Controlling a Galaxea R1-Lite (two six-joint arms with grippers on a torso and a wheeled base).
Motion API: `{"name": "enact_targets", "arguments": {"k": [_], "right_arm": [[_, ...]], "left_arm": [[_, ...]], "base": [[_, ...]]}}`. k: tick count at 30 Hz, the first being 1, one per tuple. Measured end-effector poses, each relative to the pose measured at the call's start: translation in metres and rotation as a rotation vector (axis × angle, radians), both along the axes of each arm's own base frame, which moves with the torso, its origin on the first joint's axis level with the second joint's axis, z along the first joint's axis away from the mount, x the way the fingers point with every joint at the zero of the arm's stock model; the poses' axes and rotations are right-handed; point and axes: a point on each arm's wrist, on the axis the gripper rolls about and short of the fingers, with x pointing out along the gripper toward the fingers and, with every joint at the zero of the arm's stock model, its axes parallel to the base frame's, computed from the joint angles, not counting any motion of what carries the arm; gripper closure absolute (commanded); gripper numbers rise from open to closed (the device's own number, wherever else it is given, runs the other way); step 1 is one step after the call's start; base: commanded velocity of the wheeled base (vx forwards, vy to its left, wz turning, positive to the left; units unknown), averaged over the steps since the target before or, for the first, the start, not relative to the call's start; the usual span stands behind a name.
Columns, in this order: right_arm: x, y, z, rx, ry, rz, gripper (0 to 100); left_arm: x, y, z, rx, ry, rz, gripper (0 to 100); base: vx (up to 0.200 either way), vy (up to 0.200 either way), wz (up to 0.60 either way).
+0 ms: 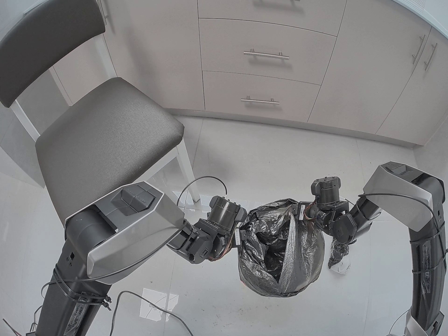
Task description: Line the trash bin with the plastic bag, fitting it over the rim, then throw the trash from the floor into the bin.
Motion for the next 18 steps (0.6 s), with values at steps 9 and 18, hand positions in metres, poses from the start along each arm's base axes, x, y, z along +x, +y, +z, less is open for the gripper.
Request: {"name": "enact_targets", "arguments": {"k": [9, 18], "right_arm": [[0.006, -0.005, -0.008, 0.011, 0.010, 0.002, 0], [0.011, -0.010, -0.012, 0.015, 0.010, -0.010, 0]], "left_arm": [[0.002, 0.001, -0.008, 0.029, 0.027, -0.004, 0], [0.001, 0.002, -0.011, 0.085, 0.076, -0.031, 0]], "base": [[0.000, 0.000, 0.00], [0.000, 0.000, 0.00]]}}
